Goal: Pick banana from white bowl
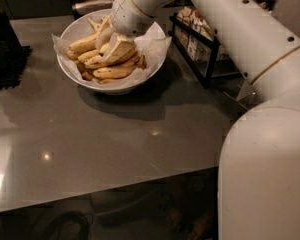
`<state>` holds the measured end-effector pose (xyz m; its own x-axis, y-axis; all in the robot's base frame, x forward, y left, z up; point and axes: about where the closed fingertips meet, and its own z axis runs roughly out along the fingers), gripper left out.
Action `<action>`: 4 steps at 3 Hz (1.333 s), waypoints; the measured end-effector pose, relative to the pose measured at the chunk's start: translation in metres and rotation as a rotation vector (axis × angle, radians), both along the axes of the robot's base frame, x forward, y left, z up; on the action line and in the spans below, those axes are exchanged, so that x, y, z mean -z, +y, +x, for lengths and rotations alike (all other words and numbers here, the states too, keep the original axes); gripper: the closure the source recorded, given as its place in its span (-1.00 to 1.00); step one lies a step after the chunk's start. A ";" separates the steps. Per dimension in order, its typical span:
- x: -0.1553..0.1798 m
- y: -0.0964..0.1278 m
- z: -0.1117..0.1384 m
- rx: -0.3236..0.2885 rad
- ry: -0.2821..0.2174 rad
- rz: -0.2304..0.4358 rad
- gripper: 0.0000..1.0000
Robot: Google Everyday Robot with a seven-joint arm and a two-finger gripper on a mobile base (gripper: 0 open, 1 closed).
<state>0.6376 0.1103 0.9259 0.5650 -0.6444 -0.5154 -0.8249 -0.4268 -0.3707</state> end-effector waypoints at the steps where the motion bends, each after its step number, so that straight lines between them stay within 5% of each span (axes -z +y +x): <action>1: 0.004 -0.006 0.000 0.012 0.002 -0.013 0.85; 2: -0.007 -0.021 0.003 0.052 -0.017 -0.041 1.00; 4: -0.077 -0.085 0.002 0.273 -0.179 -0.184 1.00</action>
Offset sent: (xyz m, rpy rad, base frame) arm 0.0065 -0.0466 0.0262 -0.0778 -0.0452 -0.1072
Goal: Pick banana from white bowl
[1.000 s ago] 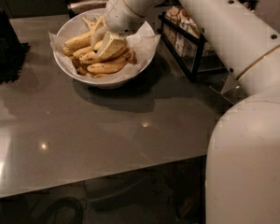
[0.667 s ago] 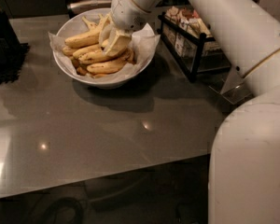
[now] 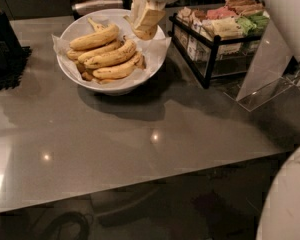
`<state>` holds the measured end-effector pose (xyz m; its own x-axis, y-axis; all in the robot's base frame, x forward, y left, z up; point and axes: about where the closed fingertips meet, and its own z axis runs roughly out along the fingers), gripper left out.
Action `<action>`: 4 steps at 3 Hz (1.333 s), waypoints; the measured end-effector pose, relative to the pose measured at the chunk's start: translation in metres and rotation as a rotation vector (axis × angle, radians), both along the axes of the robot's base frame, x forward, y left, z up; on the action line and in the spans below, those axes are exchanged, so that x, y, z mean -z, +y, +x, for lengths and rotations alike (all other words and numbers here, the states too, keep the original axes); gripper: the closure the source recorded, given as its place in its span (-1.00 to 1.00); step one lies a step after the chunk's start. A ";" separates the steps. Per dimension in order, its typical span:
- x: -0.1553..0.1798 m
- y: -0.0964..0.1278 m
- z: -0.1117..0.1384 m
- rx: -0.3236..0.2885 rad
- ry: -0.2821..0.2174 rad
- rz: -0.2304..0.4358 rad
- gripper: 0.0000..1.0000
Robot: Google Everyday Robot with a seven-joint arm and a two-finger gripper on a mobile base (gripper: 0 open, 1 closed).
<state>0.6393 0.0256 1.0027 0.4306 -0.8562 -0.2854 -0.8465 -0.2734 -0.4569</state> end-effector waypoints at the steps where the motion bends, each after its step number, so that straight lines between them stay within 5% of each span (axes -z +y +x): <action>1: -0.033 -0.028 -0.017 0.109 -0.060 0.001 1.00; 2: -0.042 -0.050 -0.044 0.213 -0.042 0.090 1.00; 4: -0.013 -0.054 -0.098 0.263 0.055 0.420 1.00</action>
Offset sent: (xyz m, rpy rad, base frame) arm -0.0864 -0.0890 0.0476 0.2604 0.0275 -0.3589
